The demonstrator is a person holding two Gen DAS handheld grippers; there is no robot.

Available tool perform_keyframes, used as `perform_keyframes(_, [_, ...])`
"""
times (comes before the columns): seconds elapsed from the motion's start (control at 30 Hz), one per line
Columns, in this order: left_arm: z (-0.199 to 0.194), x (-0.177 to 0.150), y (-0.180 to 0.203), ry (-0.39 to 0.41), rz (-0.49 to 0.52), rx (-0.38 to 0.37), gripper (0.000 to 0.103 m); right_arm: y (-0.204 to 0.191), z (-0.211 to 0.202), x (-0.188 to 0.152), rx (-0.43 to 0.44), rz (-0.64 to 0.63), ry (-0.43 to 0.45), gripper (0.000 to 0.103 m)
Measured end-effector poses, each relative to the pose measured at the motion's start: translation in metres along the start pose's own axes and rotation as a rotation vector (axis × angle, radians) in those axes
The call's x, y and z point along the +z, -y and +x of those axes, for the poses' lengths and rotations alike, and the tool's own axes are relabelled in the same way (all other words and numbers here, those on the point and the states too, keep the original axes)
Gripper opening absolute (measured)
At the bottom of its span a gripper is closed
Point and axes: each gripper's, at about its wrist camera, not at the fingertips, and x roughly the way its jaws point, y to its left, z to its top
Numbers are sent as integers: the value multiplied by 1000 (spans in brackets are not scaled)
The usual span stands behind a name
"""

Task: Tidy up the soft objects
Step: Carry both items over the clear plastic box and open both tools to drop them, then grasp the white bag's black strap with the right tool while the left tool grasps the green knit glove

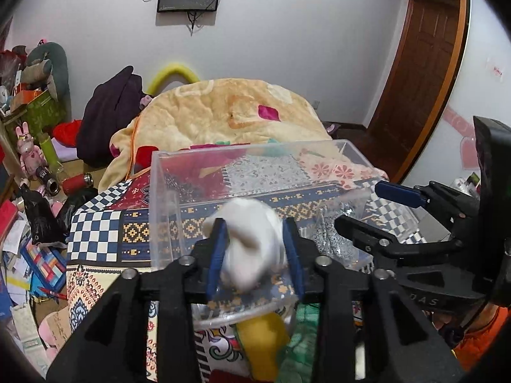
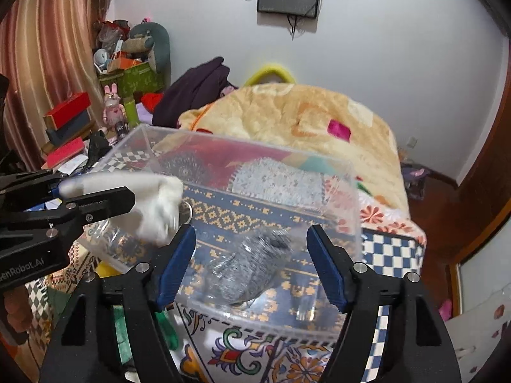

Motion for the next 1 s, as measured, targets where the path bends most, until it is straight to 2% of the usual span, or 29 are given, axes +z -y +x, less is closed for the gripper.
perform_keyframes(0.1, [-16, 2, 0, 33, -2, -6, 47, 0, -15, 1, -17, -16, 31, 71])
perform_keyframes(0.23, [-46, 1, 5, 106, 17, 11, 55, 3, -43, -2, -22, -15, 101, 78])
perform_keyframes(0.33, [-67, -4, 9, 148, 45, 29, 57, 7, -61, -4, 1, 10, 144, 78])
perform_keyframes(0.57, [-94, -26, 13, 163, 76, 23, 58, 10, -93, -20, 35, 52, 209, 78])
perform_keyframes(0.73, [-96, -45, 17, 133, 74, 10, 59, 9, -94, -41, 33, 62, 188, 79])
perform_keyframes(1.0, [-85, -82, 22, 67, 52, 5, 59, 12, -79, -87, 54, 129, 86, 79])
